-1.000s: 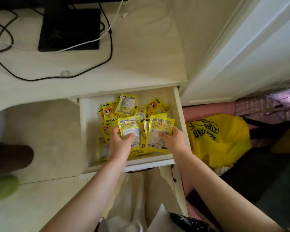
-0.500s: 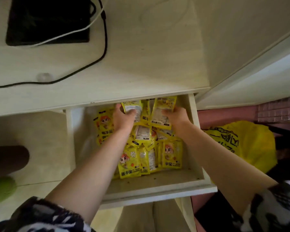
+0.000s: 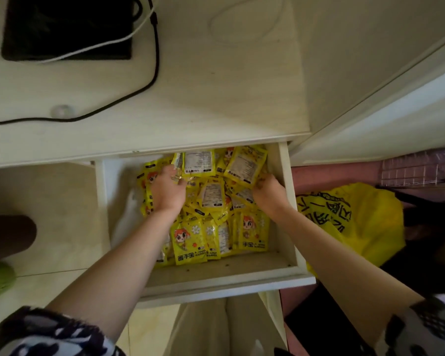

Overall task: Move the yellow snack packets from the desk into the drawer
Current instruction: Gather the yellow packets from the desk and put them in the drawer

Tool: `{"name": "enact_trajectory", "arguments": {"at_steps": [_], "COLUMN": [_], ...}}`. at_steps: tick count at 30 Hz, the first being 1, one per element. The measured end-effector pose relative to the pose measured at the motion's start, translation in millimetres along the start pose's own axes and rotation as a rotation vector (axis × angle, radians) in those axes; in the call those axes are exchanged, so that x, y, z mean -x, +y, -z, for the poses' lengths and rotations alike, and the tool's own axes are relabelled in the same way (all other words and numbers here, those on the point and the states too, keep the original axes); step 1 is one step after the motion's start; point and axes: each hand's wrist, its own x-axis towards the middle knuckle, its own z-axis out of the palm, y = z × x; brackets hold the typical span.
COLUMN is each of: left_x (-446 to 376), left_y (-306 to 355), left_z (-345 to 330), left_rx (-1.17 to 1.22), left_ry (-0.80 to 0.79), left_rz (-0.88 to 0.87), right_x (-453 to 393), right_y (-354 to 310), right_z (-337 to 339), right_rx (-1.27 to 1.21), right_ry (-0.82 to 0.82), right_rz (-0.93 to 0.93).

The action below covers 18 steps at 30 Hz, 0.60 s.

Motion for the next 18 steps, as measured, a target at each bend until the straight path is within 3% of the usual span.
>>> {"name": "enact_trajectory", "arguments": {"at_steps": [10, 18], "left_x": [77.8, 163.0], "left_y": [-19.4, -45.5], "left_z": [34.4, 57.1], "left_rx": [-0.06, -0.085], "left_ry": [-0.005, 0.114], "left_rz": [-0.039, -0.143], "right_x": [63.8, 128.4], "right_y": [12.6, 17.7], "right_z": [-1.1, -13.5], "right_rx": [0.125, 0.385], "right_ry": [-0.07, -0.108], "right_rz": [0.109, 0.396]}}
